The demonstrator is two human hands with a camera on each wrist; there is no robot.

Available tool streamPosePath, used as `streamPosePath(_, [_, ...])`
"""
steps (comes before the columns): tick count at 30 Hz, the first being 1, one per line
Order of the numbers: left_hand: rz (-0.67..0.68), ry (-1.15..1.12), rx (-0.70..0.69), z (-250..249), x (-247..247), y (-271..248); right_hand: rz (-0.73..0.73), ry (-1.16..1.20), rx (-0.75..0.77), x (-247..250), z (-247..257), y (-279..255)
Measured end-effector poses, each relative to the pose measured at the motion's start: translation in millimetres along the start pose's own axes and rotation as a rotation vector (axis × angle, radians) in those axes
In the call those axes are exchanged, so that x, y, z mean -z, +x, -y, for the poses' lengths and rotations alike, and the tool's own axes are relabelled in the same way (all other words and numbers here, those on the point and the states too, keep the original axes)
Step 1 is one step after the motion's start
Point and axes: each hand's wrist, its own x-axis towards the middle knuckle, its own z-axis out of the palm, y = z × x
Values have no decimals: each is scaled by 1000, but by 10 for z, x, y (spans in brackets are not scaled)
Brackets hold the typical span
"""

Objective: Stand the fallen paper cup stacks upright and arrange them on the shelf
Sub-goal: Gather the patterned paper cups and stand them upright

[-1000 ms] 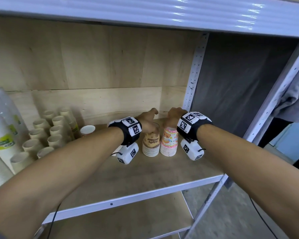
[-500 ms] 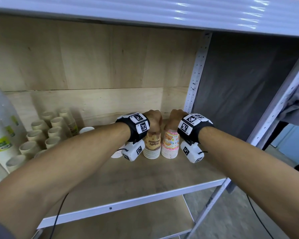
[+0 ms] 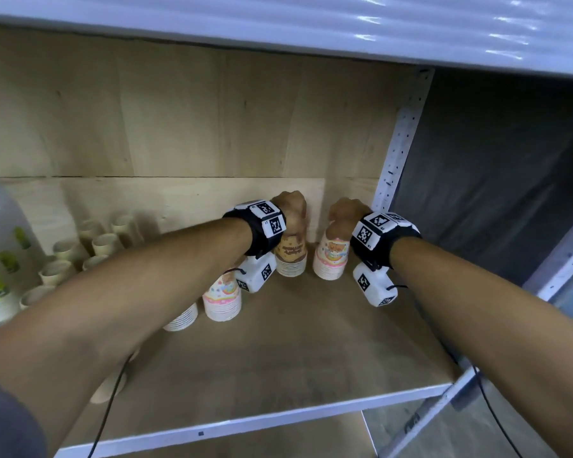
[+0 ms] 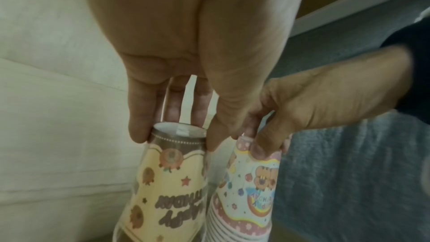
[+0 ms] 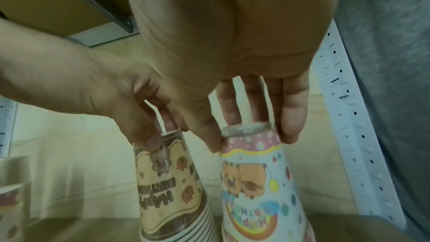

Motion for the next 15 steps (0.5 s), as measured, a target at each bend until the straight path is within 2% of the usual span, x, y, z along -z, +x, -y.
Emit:
streamPosePath(5, [-51,-8,27,118,29,249,-11,-1,95,52,36,208])
streamPosePath(15, [-45,-33,72,198,-14,573,-28,170,281,-31,115,506])
